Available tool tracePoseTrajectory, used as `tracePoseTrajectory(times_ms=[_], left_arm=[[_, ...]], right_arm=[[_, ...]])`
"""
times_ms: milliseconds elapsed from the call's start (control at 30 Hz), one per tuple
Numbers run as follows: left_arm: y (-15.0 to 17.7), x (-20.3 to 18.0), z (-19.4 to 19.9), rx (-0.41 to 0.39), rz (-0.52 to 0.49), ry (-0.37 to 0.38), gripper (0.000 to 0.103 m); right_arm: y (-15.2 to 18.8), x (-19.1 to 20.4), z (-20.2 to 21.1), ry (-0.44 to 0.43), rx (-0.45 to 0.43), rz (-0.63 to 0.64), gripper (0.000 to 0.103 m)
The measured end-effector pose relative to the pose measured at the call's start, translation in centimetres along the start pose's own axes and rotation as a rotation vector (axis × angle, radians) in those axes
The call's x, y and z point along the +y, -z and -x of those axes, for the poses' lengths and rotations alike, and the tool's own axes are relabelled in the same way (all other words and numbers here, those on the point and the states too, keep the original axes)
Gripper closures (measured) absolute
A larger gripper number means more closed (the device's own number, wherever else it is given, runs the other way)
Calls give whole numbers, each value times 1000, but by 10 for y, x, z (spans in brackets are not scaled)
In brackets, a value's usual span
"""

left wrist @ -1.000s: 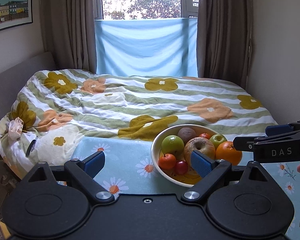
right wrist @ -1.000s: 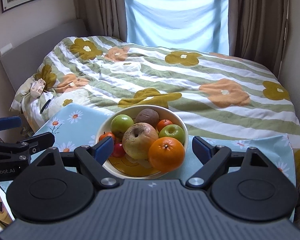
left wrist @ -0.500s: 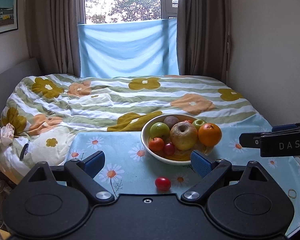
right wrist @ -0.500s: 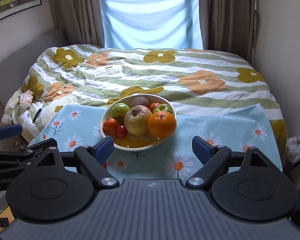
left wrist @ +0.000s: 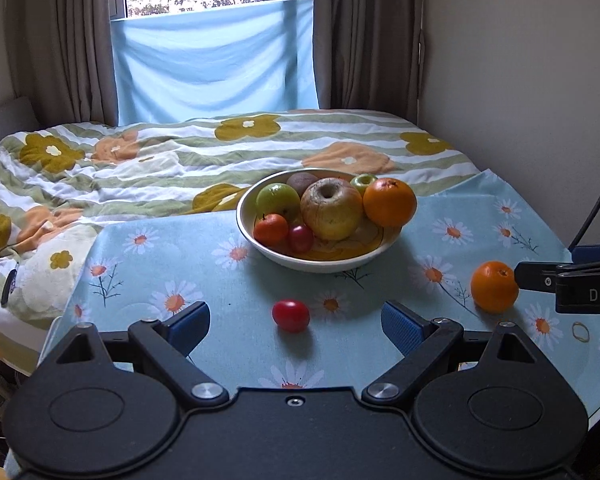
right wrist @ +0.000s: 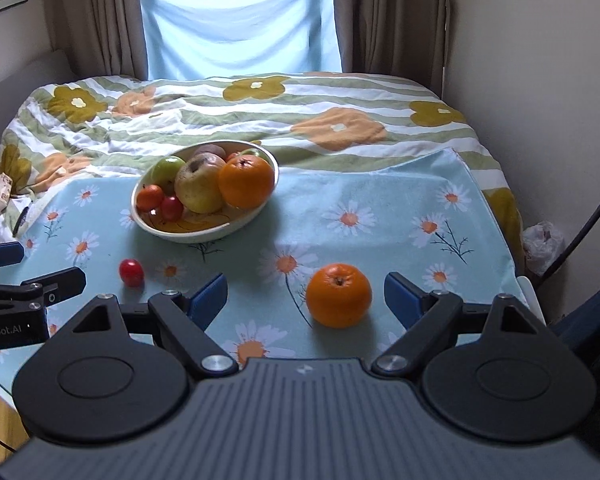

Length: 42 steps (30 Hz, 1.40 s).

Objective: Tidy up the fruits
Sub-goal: 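Withdraw both grippers from the bowl toward the remaining fruits, then grasp the last red tomato with the left gripper while the right grasps the orange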

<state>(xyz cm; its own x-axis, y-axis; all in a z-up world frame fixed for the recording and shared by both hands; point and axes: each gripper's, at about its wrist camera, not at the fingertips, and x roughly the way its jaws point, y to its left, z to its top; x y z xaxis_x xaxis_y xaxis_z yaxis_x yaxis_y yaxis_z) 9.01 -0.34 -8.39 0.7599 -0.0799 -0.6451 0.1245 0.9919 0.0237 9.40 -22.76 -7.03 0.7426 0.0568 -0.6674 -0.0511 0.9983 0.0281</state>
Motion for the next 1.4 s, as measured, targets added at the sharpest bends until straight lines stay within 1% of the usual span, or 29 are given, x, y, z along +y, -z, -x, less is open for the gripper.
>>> tracePoseTrajectory(times_ms=[200, 467, 567, 633, 667, 733, 767, 800, 833, 867, 900, 967, 1067, 1133, 1367, 1400], left_arm=[[5, 2, -35, 47, -13, 3, 8], [3, 6, -82, 109, -12, -3, 8], [3, 6, -92, 125, -13, -5, 17], [4, 6, -97, 141, -18, -7, 29], [5, 7, -100, 148, -20, -6, 32], [6, 7, -103, 159, -22, -4, 41], [7, 7, -105, 163, -22, -2, 44], [7, 8, -106, 166, -22, 3, 49], [8, 8, -106, 159, -21, 10, 57], [7, 9, -105, 155, -24, 16, 62], [7, 8, -105, 153, -31, 18, 65], [7, 8, -105, 151, -42, 18, 65], [8, 8, -104, 155, -49, 26, 66], [9, 9, -103, 159, -53, 29, 66], [14, 10, -97, 166, -45, 33, 66], [14, 10, -97, 167, -43, 33, 66]], right_arm=[[18, -11, -30, 56, 50, 24, 0], [28, -23, -65, 48, 99, 0, 0], [28, -27, -73, 32, 109, -34, 0], [28, -30, -76, 26, 113, -56, 0], [28, -30, -77, 30, 113, -61, 0], [27, -30, -80, 35, 111, -62, 0], [27, -30, -81, 35, 112, -60, 0], [26, -29, -83, 34, 113, -57, 0], [26, -29, -84, 33, 115, -55, 0], [26, -28, -86, 34, 118, -53, 0], [25, -28, -87, 35, 119, -53, 0], [25, -28, -89, 33, 117, -54, 1], [24, -26, -90, 35, 121, -50, 7], [23, -26, -91, 33, 123, -52, 9], [20, -25, -97, 35, 127, -51, 21], [19, -24, -98, 33, 127, -52, 21]])
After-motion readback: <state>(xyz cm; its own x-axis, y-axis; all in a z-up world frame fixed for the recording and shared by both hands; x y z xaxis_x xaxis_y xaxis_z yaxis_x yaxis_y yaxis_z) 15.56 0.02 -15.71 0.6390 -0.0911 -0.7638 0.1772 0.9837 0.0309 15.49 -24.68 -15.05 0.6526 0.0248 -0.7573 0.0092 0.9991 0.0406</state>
